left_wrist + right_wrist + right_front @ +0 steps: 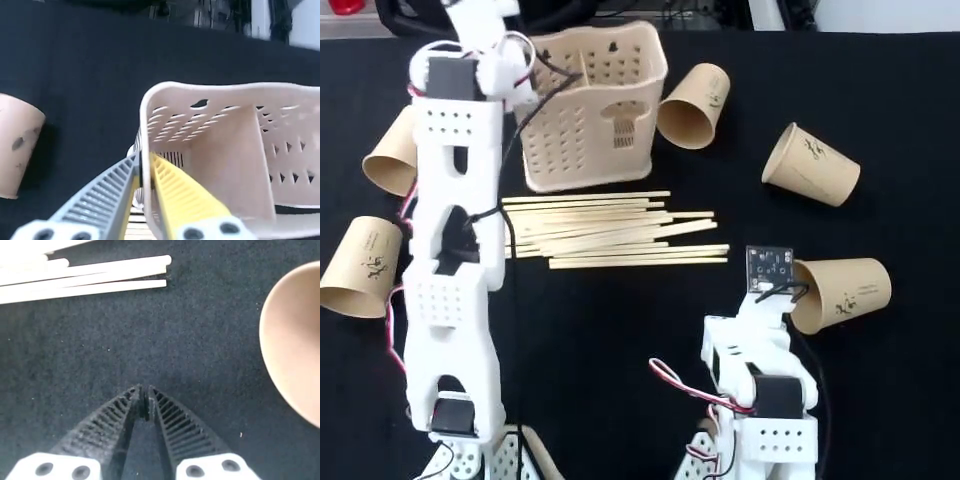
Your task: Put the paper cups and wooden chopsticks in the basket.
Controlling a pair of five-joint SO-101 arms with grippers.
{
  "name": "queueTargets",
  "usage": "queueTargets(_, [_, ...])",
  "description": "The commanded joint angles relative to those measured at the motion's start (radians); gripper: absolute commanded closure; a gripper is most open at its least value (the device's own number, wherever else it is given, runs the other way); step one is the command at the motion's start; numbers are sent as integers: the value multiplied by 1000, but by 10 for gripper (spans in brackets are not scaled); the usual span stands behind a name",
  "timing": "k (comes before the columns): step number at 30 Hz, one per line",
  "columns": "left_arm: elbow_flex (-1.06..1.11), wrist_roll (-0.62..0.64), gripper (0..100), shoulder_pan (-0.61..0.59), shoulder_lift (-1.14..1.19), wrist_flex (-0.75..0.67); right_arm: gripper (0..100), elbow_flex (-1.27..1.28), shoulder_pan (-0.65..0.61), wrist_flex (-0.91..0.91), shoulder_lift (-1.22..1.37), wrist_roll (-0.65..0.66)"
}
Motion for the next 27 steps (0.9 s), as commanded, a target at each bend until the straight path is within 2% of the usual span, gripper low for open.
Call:
queueTargets(1, [-65,-6,973,-10,40,2,976,-5,8,5,-48,2])
queueTargets(8, [-65,-5,971,-33,112,8,976,-5,8,5,-48,2])
queueTargets(12, [-99,-12,967,-22,112,64,976,-5,8,5,-48,2])
queueTargets(14, [-145,-12,923,-22,115,106,976,-5,8,5,-50,2])
queueTargets(19, [-226,-6,738,-30,121,175,976,-5,6,5,-50,2])
queueTargets(22, [-222,5,701,-31,117,176,976,-5,6,5,-50,2])
queueTargets(27, [-248,118,657,-33,112,178,976,-5,6,5,-50,2])
